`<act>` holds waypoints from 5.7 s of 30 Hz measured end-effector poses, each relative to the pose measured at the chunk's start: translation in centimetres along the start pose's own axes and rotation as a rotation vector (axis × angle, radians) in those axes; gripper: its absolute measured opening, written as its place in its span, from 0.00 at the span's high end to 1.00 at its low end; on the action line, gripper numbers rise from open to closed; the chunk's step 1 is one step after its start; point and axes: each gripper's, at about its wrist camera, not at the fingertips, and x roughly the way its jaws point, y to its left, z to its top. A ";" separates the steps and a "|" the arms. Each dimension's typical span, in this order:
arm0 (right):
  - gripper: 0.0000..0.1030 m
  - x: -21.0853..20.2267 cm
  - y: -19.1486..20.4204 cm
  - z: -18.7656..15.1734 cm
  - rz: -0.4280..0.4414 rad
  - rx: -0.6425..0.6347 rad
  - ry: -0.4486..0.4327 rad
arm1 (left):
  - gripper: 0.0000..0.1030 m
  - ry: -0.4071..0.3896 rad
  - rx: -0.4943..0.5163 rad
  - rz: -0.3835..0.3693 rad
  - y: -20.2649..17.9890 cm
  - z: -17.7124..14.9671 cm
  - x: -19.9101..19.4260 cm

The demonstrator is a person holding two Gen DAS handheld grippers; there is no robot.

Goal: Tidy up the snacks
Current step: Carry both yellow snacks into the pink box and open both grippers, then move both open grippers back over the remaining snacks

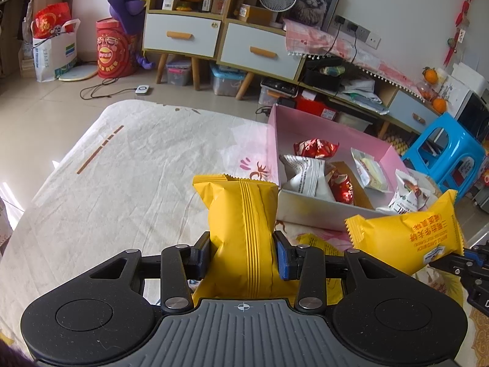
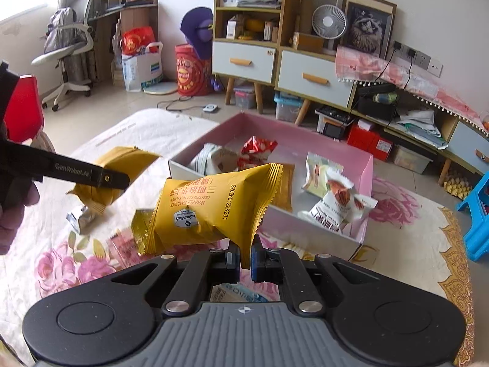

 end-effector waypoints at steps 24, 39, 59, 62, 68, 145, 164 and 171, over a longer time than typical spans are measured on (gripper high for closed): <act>1.00 1.2 -4.1 3.6 -0.160 0.197 -0.090 | 0.63 -0.139 0.039 -0.111 -4.5 4.2 -0.5; 1.00 6.8 -8.4 4.7 -0.225 0.289 -0.008 | 0.63 -0.104 0.136 -0.066 -8.2 7.5 6.9; 0.99 11.5 -10.2 6.1 -0.213 0.383 0.097 | 0.61 -0.050 0.130 -0.003 -8.9 8.4 11.7; 0.88 11.2 -10.2 6.2 -0.198 0.398 0.083 | 0.53 -0.059 0.136 -0.025 -9.0 8.3 11.6; 0.70 10.0 -10.0 6.5 -0.210 0.389 0.065 | 0.34 -0.077 0.178 -0.048 -9.6 8.1 10.2; 0.11 -1.5 2.1 -10.0 -0.170 0.015 0.123 | 0.07 -0.037 0.560 -0.156 -4.7 -10.1 -2.2; 0.11 0.1 0.7 -9.9 -0.166 0.007 0.155 | 0.08 0.180 0.532 -0.470 -5.6 -8.2 -0.6; 0.11 0.2 0.3 -9.9 -0.158 0.009 0.158 | 0.07 0.212 0.671 -0.537 -7.0 -8.5 -2.4</act>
